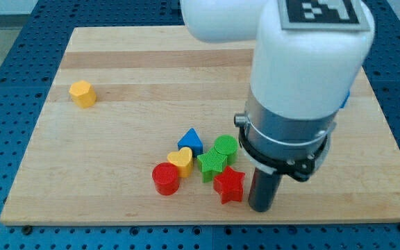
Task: Push the group of blocks little bit up
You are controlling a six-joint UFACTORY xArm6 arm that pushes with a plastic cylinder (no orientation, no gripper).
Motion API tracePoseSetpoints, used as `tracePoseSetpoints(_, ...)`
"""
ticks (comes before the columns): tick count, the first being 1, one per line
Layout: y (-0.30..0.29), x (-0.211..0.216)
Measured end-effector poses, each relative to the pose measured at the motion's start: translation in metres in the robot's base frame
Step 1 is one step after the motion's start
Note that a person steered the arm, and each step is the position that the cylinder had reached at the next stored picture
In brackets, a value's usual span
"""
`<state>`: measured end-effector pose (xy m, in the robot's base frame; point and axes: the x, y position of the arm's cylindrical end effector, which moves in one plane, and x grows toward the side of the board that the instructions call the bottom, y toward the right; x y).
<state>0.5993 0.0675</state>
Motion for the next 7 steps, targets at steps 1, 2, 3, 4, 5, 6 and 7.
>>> tracePoseSetpoints(1,-0.012,-0.018)
tracePoseSetpoints(2,-0.015,-0.015)
tracePoseSetpoints(3,-0.015,0.002)
tracePoseSetpoints(4,-0.016,0.02)
tracePoseSetpoints(5,-0.028,0.015)
tracePoseSetpoints(6,-0.037,-0.008)
tracePoseSetpoints(7,-0.047,-0.035)
